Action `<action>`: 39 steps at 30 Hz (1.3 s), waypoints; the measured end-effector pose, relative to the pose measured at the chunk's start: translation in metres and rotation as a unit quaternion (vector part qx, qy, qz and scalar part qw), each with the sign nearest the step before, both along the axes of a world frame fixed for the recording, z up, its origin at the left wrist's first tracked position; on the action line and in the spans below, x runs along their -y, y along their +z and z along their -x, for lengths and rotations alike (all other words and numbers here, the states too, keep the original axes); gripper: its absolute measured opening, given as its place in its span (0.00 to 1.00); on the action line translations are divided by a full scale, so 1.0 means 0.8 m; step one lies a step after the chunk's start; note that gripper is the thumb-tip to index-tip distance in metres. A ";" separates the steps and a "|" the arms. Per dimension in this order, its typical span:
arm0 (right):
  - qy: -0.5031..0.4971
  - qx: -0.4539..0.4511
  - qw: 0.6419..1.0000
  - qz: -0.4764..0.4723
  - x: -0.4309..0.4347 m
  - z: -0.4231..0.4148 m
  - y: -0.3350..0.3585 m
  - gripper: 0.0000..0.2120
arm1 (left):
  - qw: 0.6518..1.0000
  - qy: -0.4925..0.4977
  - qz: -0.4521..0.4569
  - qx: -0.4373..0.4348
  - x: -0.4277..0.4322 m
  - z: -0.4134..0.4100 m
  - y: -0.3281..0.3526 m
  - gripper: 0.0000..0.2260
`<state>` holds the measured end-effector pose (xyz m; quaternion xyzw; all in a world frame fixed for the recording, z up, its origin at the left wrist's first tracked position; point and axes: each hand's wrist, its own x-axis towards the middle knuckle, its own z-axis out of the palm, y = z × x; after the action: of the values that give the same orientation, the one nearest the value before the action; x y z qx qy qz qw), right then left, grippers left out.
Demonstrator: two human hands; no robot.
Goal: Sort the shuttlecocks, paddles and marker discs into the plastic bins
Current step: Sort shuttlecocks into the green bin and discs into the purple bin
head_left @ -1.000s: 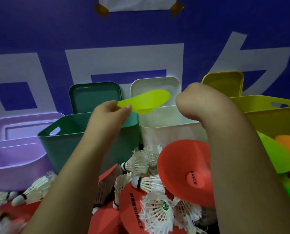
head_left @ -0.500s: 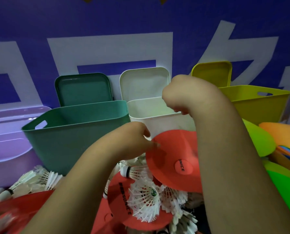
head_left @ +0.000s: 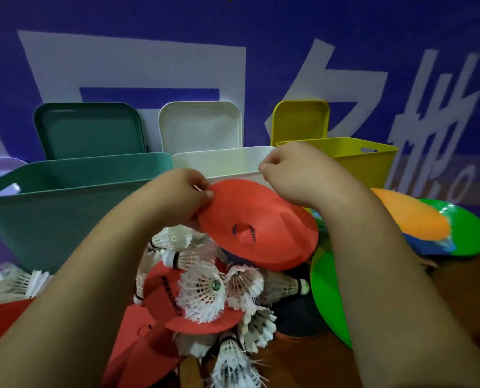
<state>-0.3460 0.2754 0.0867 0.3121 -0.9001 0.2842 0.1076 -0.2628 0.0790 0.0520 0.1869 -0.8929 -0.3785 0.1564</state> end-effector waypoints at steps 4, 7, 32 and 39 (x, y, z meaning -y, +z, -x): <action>0.038 -0.024 0.997 0.064 -0.049 -0.012 -0.023 0.13 | 0.999 0.021 -0.036 -0.027 0.006 -0.002 0.003 0.05; 0.050 -0.046 0.992 0.102 -0.083 -0.019 -0.048 0.09 | 0.996 0.042 -0.053 -0.062 0.010 0.000 0.002 0.06; 0.007 0.148 0.939 0.309 -0.079 -0.019 -0.148 0.11 | 0.881 -0.015 -0.403 -0.249 0.006 0.013 0.009 0.04; 0.059 0.099 0.924 0.365 -0.070 -0.032 -0.132 0.16 | 0.897 -0.012 -0.362 -0.254 0.003 0.006 0.008 0.14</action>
<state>-0.3203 0.3312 -0.0193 0.2744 -0.7196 0.6287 0.1076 -0.2674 0.0768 0.0580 0.1171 -0.6260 -0.7123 0.2950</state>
